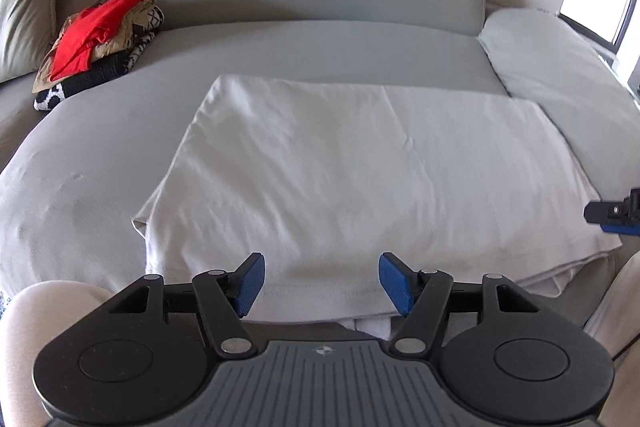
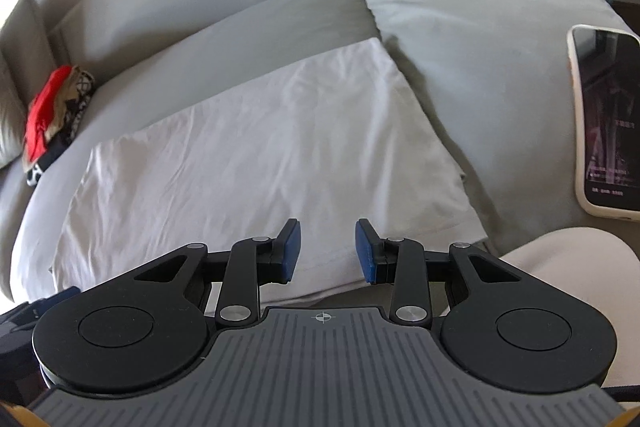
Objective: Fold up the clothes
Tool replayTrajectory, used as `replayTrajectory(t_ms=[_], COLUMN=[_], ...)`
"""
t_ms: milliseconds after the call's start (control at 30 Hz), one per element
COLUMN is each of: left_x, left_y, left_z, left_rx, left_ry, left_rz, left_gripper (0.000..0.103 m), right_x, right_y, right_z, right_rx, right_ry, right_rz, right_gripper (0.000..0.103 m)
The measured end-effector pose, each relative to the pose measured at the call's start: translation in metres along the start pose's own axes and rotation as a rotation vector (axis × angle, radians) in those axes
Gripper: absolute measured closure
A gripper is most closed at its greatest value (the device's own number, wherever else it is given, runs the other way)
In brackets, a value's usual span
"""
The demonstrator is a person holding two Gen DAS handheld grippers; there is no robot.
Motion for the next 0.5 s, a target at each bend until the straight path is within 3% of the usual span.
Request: replayTrajectory(t_ms=[333, 500], left_x=[0.001, 0.002], left_y=[0.004, 0.004], left_z=[-0.007, -0.005], left_rx=[-0.033, -0.042], left_ry=[0.011, 0.004], left_rz=[0.023, 0.023], left_gripper=[0.035, 0.035], right_x=[-0.004, -0.007], right_y=[0.004, 0.014], right_z=[0.005, 0.002], right_rx=[-0.008, -0.026], right_ry=[-0.030, -0.091], right_rz=[0.004, -0.042], right_gripper=[0.065, 0.065])
Point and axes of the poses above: each gripper's, at about its wrist camera, not at the fingertips, and y roughly the way its jaws point, x to its right, z to its top, the point moved 5 cm from there along y, roughly the way its jaws point, and after that the axes turned 2 degrees about -x, right-handed, at the moved point
